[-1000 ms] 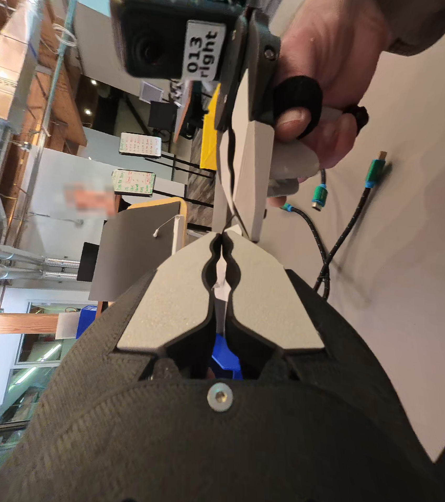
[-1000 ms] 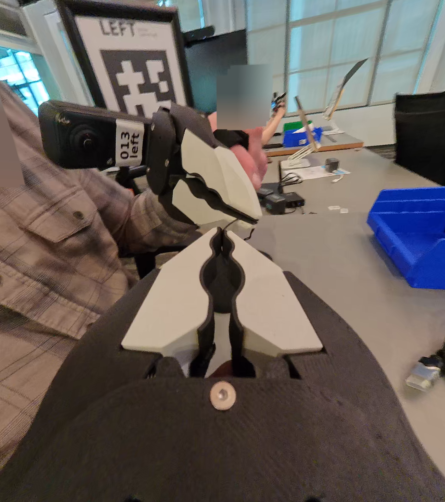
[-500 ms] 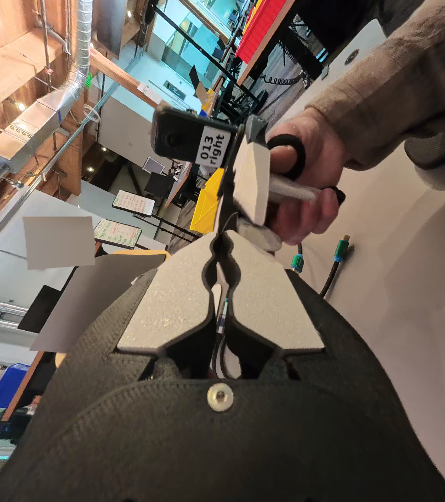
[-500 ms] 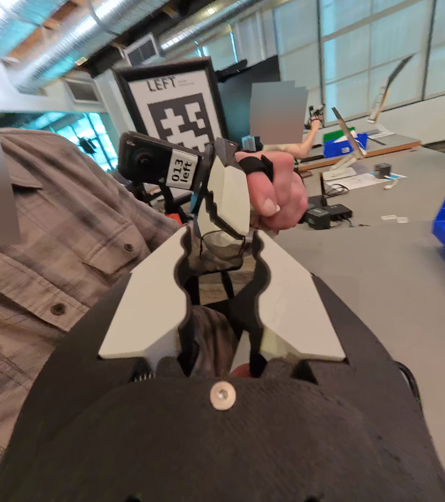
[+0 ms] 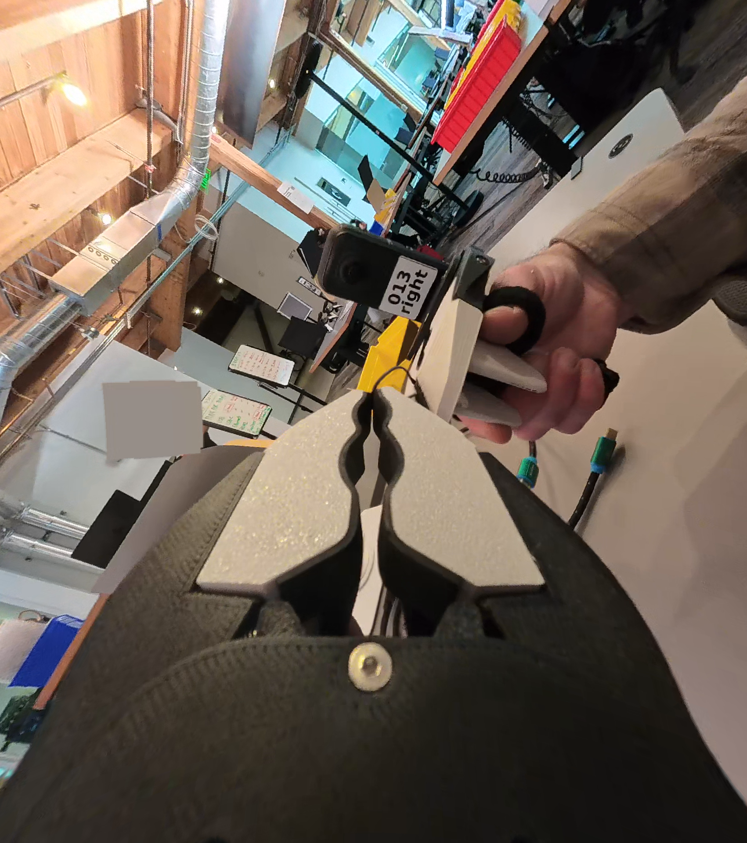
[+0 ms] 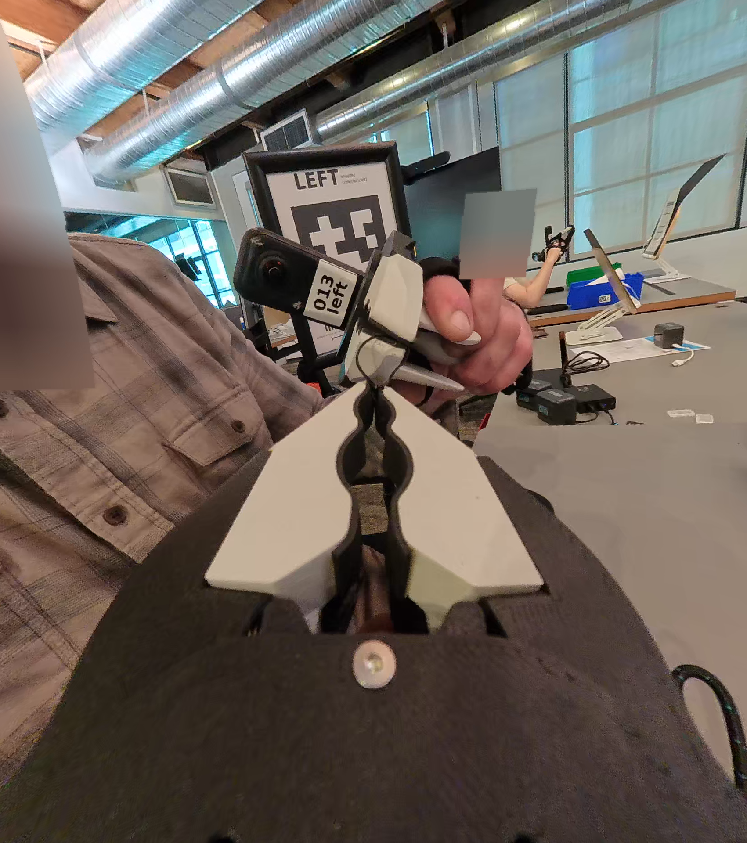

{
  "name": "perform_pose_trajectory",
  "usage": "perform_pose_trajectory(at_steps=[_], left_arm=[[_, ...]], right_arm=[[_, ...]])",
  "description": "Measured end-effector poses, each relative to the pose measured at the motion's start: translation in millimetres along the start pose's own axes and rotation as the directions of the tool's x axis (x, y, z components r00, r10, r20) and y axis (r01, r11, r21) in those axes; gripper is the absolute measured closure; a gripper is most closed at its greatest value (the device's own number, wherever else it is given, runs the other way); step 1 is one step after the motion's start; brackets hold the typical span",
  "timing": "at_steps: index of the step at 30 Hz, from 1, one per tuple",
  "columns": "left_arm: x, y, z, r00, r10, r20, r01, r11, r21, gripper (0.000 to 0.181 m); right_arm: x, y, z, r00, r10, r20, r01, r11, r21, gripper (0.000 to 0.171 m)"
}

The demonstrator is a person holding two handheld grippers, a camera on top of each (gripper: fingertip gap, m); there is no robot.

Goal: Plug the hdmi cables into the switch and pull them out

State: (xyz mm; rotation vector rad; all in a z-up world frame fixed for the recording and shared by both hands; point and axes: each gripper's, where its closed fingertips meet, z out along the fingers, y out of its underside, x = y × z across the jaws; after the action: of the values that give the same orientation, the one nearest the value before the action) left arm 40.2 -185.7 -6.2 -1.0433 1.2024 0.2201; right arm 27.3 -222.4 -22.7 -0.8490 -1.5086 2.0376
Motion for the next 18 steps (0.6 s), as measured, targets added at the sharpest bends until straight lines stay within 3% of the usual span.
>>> perform_pose_trajectory(at_steps=[5, 9, 13, 14, 15, 18], left_arm=[[-2, -7, -2, 0.999, -0.051, -0.004, 0.051, 0.998, 0.049, 0.181], [-20, -13, -10, 0.978, -0.208, 0.01, 0.205, 0.971, 0.121, 0.181], [-20, -3, -9, 0.981, -0.194, 0.017, 0.193, 0.979, 0.058, 0.181], [-19, 1, -8, 0.979, -0.202, 0.012, 0.201, 0.979, 0.043, 0.181], [-19, 8, -6, 0.978, -0.207, 0.014, 0.207, 0.978, 0.004, 0.181], [-22, 31, -2, 0.971, -0.236, 0.05, 0.24, 0.963, -0.122, 0.181]], right_arm=[[-1, -1, -1, 0.997, -0.074, -0.027, 0.074, 0.997, -0.011, 0.171], [3, -3, -9, 0.99, -0.122, -0.075, 0.12, 0.992, -0.029, 0.171], [16, -4, -12, 0.974, -0.151, -0.17, 0.143, 0.988, -0.057, 0.171], [21, -1, -15, 0.965, -0.166, -0.201, 0.15, 0.984, -0.091, 0.147], [23, 3, -19, 0.958, -0.189, -0.217, 0.162, 0.977, -0.139, 0.137], [29, -1, -30, 0.88, -0.358, -0.312, 0.287, 0.925, -0.251, 0.134]])
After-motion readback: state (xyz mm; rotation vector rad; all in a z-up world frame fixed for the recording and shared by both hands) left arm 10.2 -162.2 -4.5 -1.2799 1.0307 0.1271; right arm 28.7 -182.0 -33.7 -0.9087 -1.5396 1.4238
